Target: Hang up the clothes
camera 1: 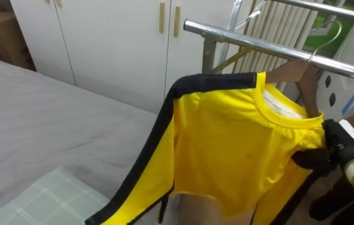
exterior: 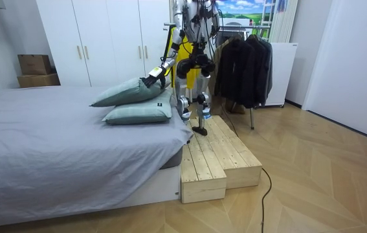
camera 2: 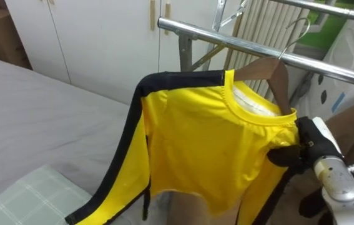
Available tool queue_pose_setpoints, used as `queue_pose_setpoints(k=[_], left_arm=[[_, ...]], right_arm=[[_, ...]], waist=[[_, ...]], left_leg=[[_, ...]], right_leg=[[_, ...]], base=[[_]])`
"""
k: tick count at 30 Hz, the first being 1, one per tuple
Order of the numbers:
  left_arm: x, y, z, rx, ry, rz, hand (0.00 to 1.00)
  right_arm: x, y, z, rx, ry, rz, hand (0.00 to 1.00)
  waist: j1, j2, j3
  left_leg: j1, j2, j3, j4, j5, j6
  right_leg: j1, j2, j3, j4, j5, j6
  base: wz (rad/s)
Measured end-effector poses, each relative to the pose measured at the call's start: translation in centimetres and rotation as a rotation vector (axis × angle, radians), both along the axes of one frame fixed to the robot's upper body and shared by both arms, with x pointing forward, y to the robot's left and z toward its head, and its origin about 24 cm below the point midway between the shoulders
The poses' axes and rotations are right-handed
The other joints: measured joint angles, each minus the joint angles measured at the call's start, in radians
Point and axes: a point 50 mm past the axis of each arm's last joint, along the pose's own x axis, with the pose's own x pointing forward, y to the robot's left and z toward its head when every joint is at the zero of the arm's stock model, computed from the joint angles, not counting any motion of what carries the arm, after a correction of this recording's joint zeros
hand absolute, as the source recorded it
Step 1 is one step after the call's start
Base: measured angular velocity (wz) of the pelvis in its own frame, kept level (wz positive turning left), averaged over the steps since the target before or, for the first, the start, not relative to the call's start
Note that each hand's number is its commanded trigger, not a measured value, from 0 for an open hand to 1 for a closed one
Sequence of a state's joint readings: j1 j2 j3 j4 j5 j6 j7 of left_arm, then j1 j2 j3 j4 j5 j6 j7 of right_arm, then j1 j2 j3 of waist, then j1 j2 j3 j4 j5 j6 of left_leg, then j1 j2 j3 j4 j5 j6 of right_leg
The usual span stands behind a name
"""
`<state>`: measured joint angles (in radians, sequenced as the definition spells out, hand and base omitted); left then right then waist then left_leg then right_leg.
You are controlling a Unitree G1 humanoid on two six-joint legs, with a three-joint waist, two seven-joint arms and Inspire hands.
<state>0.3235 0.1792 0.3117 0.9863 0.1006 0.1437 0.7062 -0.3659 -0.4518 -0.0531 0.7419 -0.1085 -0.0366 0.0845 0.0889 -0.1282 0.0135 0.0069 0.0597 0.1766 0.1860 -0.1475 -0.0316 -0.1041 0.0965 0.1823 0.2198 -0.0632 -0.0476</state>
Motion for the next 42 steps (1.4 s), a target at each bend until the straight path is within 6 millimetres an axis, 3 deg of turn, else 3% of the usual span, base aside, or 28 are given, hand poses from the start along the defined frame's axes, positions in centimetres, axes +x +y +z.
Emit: queue_pose_setpoints(k=[12, 20, 34, 39, 42], left_arm=[[-0.1, -0.2, -0.3, -0.064, -0.004, -0.008, 0.00], [0.0, -0.3, -0.4, -0.095, -0.010, -0.015, 0.00], [0.3, -0.2, -0.4, -0.077, -0.016, -0.012, 0.00], [0.3, -0.2, -0.4, -0.077, -0.017, -0.013, 0.00], [0.4, -0.3, -0.4, -0.083, -0.018, -0.016, 0.00]], right_arm=[[-0.6, -0.6, -1.3, 0.109, 0.042, -0.029, 1.00], [-1.0, -0.9, -1.8, 0.145, 0.044, -0.060, 1.00], [-1.7, -1.4, -2.8, 0.108, 0.040, -0.140, 1.00], [-2.8, -1.0, -4.3, 0.064, 0.068, -0.169, 1.00], [-3.8, -1.0, -5.8, 0.028, 0.151, -0.181, 1.00]], waist=[[0.034, 0.013, 0.0014], [0.048, 0.025, -0.0019], [0.044, 0.015, -0.0046], [0.044, 0.023, 0.0006], [0.045, 0.021, -0.0009]], left_leg=[[0.004, -0.006, -0.002, 0.012, 0.000, 0.008], [0.006, -0.006, -0.002, 0.016, 0.000, 0.008], [0.002, -0.005, 0.008, 0.019, 0.000, 0.008], [0.005, -0.004, 0.009, 0.019, 0.000, 0.008], [0.000, -0.004, 0.013, 0.018, 0.000, 0.008]], right_leg=[[0.023, -0.010, -0.003, -0.016, 0.013, 0.014], [0.025, -0.011, -0.005, -0.016, 0.014, 0.015], [0.021, -0.011, 0.001, -0.017, 0.018, 0.022], [0.023, -0.012, 0.000, -0.018, 0.018, 0.022], [0.018, -0.013, 0.000, -0.017, 0.018, 0.022]], base=[[0.01], [0.01], [0.00], [0.00], [0.00]])
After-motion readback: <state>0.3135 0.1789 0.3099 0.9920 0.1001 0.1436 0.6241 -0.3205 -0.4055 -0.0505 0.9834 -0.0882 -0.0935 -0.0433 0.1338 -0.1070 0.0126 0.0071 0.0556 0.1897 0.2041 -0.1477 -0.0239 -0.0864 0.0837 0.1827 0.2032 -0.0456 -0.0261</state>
